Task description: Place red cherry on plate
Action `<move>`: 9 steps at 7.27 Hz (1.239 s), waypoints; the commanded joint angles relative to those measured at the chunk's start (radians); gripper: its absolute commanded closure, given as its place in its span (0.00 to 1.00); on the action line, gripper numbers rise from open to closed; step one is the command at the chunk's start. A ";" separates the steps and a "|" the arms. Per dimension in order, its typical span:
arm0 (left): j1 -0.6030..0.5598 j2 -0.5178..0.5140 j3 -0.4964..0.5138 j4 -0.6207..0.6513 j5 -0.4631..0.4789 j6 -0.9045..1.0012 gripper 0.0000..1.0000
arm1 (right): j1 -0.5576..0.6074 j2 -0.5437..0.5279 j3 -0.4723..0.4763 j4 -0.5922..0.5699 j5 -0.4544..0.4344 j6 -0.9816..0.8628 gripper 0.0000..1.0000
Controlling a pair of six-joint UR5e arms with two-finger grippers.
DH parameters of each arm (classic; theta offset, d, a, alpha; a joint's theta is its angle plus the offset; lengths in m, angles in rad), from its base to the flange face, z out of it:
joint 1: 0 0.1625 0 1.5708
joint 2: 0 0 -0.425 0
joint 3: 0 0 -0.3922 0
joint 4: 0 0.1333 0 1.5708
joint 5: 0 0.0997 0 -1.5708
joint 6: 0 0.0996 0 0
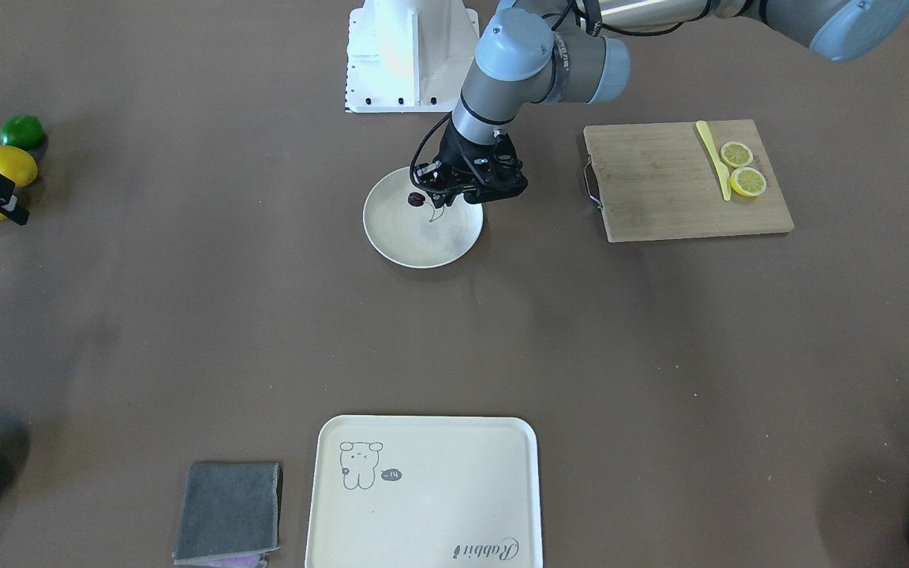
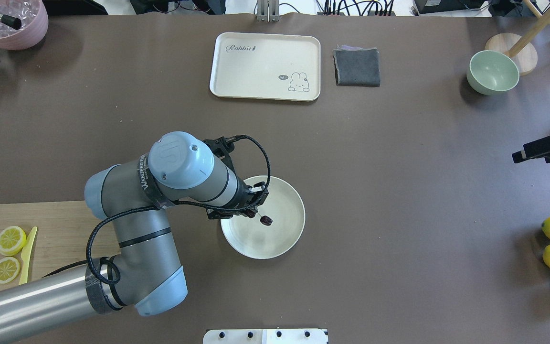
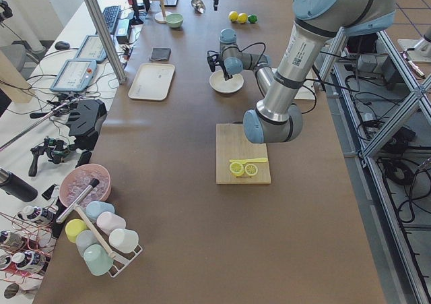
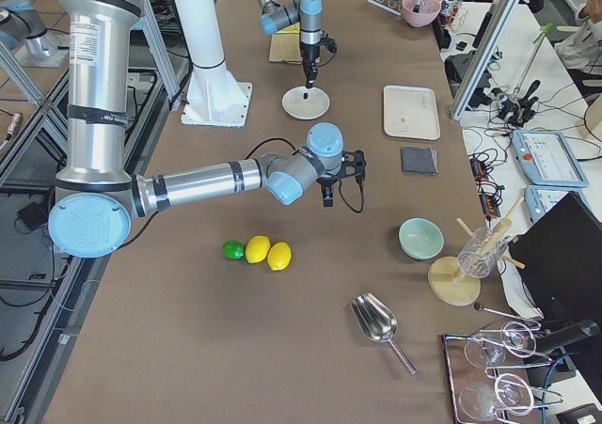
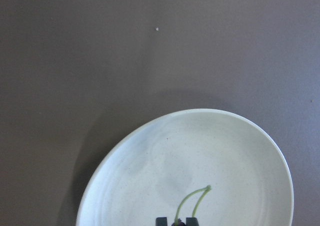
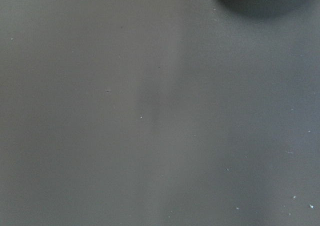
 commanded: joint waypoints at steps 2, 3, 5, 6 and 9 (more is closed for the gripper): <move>-0.035 0.025 -0.043 -0.011 0.016 0.012 0.02 | 0.012 -0.011 0.001 0.000 -0.003 -0.012 0.00; -0.064 0.089 -0.095 -0.003 0.013 0.056 0.02 | 0.013 -0.011 -0.001 0.000 -0.003 -0.012 0.00; -0.158 0.172 -0.211 0.236 0.013 0.376 0.02 | 0.051 -0.011 0.001 -0.025 0.011 -0.036 0.00; -0.208 0.244 -0.344 0.385 0.012 0.535 0.02 | 0.085 -0.011 0.001 -0.061 0.012 -0.108 0.00; -0.569 0.552 -0.436 0.414 -0.192 1.223 0.02 | 0.186 -0.022 0.005 -0.169 0.045 -0.305 0.00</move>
